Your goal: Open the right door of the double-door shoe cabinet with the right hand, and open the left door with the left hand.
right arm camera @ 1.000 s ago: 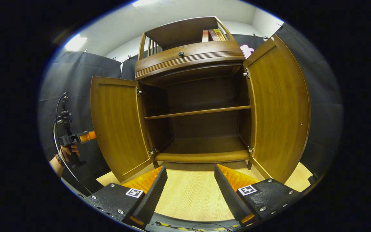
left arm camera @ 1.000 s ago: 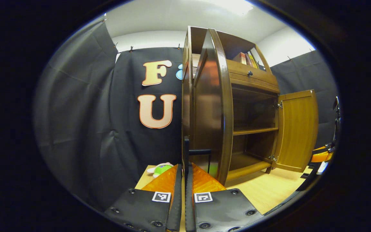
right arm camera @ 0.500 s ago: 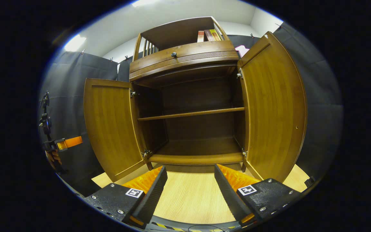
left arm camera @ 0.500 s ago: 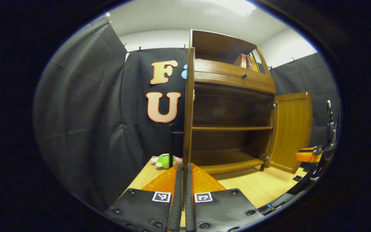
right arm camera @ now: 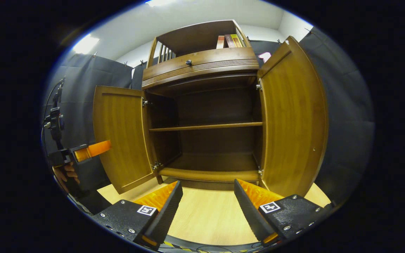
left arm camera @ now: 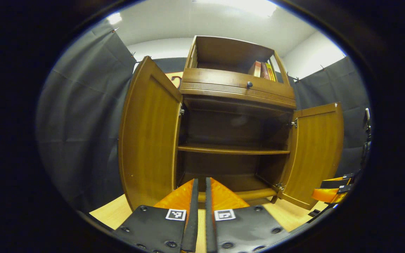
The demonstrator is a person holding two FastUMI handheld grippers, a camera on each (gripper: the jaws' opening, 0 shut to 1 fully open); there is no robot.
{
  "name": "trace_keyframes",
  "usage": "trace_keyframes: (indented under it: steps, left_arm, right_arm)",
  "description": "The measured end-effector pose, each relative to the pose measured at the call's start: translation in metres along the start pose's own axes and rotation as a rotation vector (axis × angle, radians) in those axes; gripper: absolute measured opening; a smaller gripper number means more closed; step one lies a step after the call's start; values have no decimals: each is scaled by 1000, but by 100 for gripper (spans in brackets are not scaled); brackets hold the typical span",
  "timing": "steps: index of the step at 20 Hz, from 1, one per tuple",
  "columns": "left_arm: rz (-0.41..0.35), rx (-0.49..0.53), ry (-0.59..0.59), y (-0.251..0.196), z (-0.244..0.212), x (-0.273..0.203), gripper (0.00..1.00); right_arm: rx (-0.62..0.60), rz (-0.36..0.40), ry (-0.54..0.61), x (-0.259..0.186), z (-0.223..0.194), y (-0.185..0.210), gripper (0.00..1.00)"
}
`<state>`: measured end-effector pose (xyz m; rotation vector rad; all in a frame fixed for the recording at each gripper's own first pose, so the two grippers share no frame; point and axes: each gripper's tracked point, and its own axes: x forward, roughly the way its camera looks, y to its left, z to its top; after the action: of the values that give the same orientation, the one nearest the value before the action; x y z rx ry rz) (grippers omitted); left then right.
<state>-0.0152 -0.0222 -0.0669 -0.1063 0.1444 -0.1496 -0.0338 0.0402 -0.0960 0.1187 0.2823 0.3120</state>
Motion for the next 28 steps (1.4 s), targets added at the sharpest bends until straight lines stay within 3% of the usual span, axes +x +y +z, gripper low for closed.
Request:
trace_keyframes:
  steps: [1,2,3,9,13,19,20,22,23,24,25,27,28]
  left_arm:
    - [0,-4,3,-13,-4,4,22]
    - [2,-2,6,-20,-8,9,31]
    - [-1,4,15,-28,-12,13,32]
    - [-20,6,29,-52,-19,21,83]
    - [-6,38,-15,-51,-11,20,95]
    - [26,65,-55,-43,-5,18,95]
    - [31,73,-59,-41,-3,19,95]
    - [24,76,-71,-43,1,20,98]
    - [21,80,-74,-43,2,21,97]
    - [21,85,-77,-42,3,23,96]
    - [21,89,-80,-42,4,25,95]
    - [22,87,-84,-41,6,28,95]
    - [20,83,-86,-41,7,29,95]
  right_arm:
    - [1,-12,-2,-3,0,-7,91]
    - [3,-22,-3,-6,0,-15,91]
    - [5,-33,-6,-8,2,-23,91]
    - [7,-89,-30,-17,5,-56,91]
    - [26,-100,-27,-16,1,-62,91]
    - [33,-80,-3,-5,-8,-56,91]
    - [38,-75,-4,-2,-7,-54,100]
    - [49,-64,-9,4,-6,-49,100]
    - [51,-61,-11,6,-5,-47,91]
    - [51,-58,-12,7,-5,-46,91]
    - [48,-57,-12,9,-5,-46,100]
    - [44,-62,-7,8,-8,-46,100]
    - [45,-66,-7,9,-8,-48,91]
